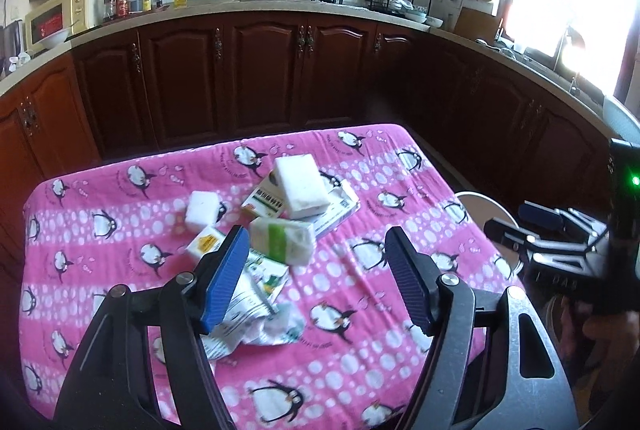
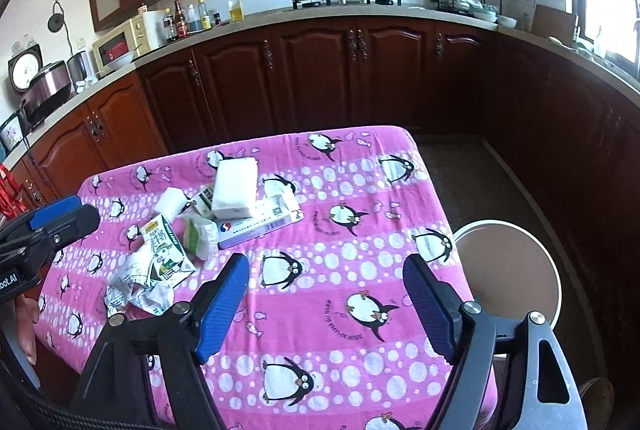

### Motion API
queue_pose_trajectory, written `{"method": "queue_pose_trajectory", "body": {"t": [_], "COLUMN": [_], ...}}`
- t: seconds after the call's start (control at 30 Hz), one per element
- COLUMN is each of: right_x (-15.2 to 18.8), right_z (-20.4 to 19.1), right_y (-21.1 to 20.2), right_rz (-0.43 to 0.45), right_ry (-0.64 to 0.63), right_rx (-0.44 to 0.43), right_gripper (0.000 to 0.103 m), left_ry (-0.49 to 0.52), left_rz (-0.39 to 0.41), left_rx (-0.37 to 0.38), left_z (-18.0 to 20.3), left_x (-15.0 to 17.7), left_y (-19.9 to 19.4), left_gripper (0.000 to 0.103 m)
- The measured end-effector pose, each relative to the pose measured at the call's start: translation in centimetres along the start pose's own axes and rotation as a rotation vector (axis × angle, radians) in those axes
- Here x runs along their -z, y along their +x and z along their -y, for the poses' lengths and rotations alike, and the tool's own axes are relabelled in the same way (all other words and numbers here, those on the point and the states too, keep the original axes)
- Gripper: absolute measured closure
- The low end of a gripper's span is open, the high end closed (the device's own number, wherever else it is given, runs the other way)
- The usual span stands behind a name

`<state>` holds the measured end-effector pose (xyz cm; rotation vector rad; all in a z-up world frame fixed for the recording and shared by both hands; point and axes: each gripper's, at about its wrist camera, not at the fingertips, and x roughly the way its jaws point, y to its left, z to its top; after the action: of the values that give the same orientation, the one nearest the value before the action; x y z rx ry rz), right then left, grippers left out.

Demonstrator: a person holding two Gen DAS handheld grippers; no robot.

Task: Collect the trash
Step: 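Move both tools back over the table, then grasp white printed snack wrapper with left tool while right tool grasps clear plastic wrapper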

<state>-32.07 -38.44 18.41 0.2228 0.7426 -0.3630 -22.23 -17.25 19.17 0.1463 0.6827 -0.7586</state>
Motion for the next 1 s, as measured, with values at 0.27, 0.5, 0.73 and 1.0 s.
{"method": "queue_pose_trajectory", "body": {"t": [0.27, 0.5, 0.73, 1.0], "right_x": [0.2, 0.9, 1.8, 2.2], "right_z": [-1.1, -2.3, -4.5, -5.9], "right_y": [0.3, 2.0, 4.2, 6.1], "right_rz": [-0.015, -0.062, -0.128, -0.172], "right_ry": [-0.022, -0.031, -0.064, -0.099], "right_rx": [-0.020, -0.065, -0.128, -0.148], "right_gripper": [0.026, 0.025, 0.025, 0.025], "left_ry": [-0.034, -0.098, -0.097, 0.080], "left_rz": [-0.078, -0.171, -0.248, -0.291], "left_rx": [0.062, 0.072, 0.095, -0.039], "left_z": [-3.7, -7.1, -8.8, -7.7], "left_x": [2.6, 5.4, 6.7, 8.7], "left_y": [-0.9, 0.2, 2.7, 5.3], "left_gripper": [0.033, 0.033, 0.033, 0.033]}}
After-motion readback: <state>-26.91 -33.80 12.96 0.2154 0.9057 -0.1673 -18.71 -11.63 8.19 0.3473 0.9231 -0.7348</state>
